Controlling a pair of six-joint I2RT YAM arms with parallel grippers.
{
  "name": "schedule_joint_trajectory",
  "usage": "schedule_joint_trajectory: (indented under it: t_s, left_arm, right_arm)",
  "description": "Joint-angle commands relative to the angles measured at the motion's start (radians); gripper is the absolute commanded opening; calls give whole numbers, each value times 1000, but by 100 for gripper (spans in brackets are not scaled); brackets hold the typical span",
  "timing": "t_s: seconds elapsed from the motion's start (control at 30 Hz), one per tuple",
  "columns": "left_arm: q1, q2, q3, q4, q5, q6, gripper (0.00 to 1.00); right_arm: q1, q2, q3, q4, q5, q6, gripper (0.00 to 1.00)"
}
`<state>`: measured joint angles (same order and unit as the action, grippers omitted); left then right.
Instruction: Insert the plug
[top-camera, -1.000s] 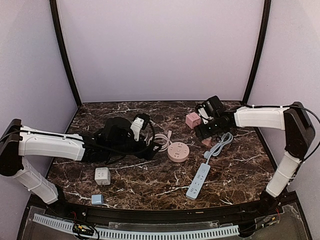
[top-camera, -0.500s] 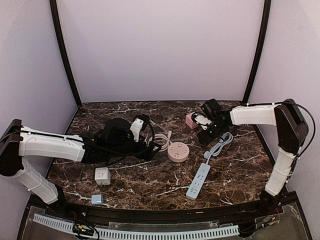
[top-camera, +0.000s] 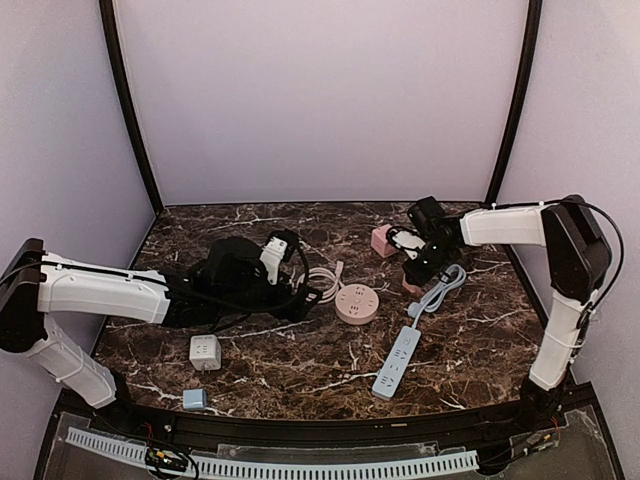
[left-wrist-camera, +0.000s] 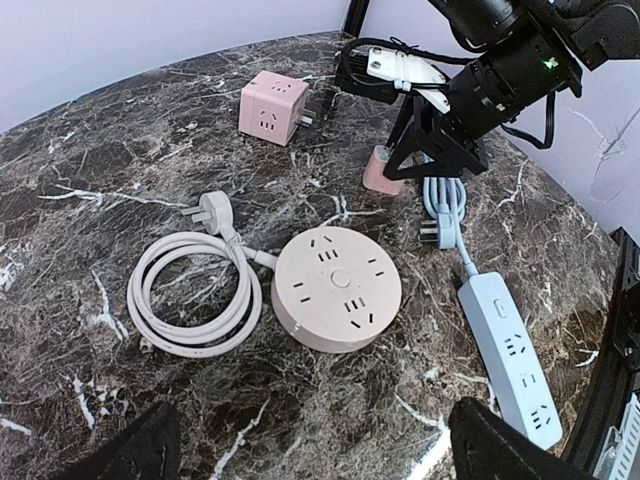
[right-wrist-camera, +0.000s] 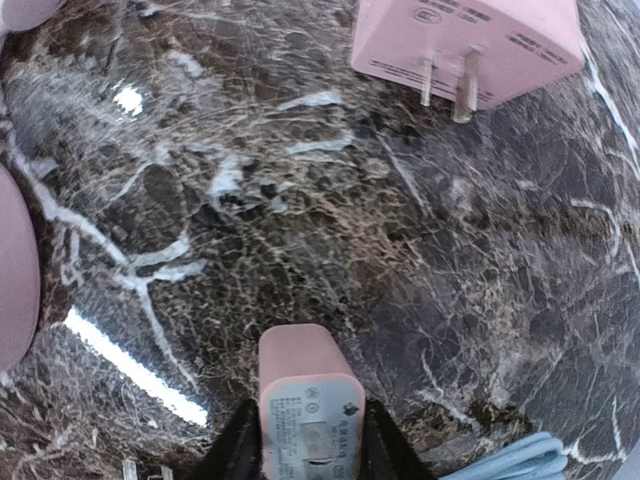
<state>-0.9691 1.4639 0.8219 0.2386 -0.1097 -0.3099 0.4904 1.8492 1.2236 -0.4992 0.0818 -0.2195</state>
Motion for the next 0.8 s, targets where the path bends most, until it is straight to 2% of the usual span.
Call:
schedule_joint_trajectory:
  t_s: [0.0, 0.13, 0.17, 0.37, 0.6, 0.77]
  left_arm:
    - [-4, -20, -14, 8, 3, 7, 93]
    - [-4, -24, -19, 14, 9, 18, 93]
    - [-4, -26, -23, 19, 9, 20, 93]
    - [-4, -53, -61, 80, 31, 52, 93]
    - [-4, -81, -159, 286, 32, 93, 91]
    - [1, -109, -132, 240, 63, 118, 93]
  right_arm:
    - [-1, 5, 25, -6, -36, -4, 23]
    - [-2, 0, 36, -12, -55, 5, 5]
    - [-1, -1, 38, -13, -58, 10, 4]
    - [7, -93, 24, 54, -148, 94, 3]
    - [87, -252, -86, 242, -257, 297, 3]
    - [136, -369, -222, 456, -413, 465, 0]
